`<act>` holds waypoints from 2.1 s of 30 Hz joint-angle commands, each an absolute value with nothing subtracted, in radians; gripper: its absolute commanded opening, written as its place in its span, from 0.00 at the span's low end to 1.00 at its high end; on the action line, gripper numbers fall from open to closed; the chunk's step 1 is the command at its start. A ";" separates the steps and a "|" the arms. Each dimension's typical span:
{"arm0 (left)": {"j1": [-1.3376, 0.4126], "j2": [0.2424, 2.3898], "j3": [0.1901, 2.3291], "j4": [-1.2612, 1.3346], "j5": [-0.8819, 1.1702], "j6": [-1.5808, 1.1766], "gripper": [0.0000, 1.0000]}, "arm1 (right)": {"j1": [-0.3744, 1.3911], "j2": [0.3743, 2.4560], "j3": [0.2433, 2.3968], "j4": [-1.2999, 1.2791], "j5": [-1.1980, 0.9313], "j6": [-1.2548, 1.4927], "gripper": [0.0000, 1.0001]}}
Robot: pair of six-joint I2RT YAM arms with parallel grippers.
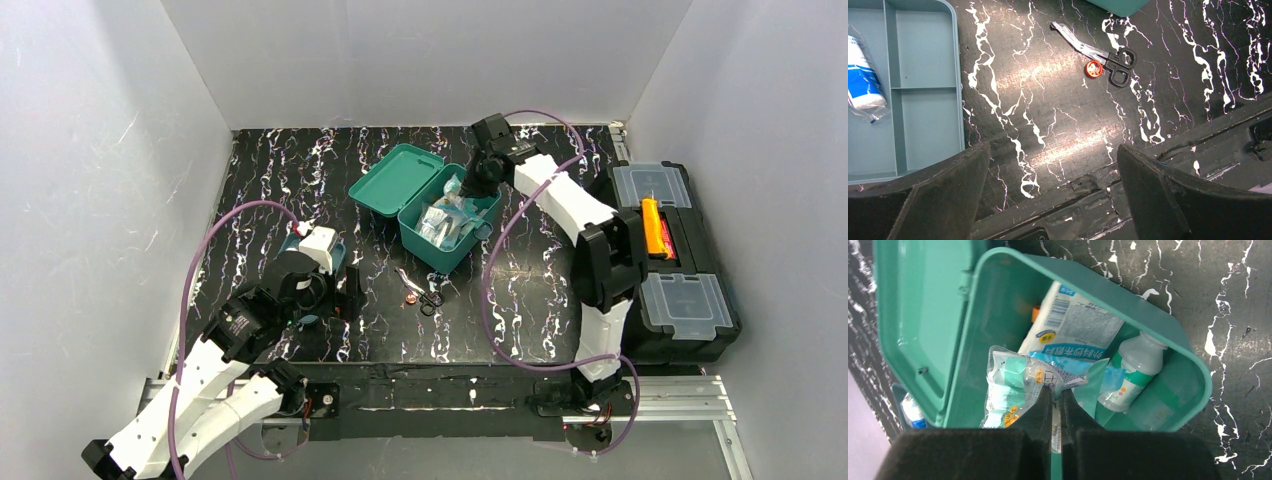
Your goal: Organize the medicine kit
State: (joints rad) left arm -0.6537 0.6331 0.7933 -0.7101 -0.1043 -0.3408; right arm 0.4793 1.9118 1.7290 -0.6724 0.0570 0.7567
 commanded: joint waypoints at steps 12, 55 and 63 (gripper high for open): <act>-0.648 0.626 0.792 -0.705 -0.101 -0.333 0.98 | 0.487 2.010 1.804 -0.656 0.212 0.869 0.43; -0.649 1.008 1.074 -0.733 -0.240 -0.668 0.98 | 0.591 1.208 1.169 -0.614 0.058 0.450 0.65; -0.650 1.224 1.180 -0.717 -0.205 -0.858 0.95 | 0.591 1.053 1.017 -0.652 0.116 0.494 0.67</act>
State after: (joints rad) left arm -0.6537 1.1580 1.1118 -0.7197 -0.2020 -0.7341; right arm 0.5896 1.1324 1.0637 -0.6491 0.0818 0.4675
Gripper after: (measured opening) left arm 0.958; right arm 0.666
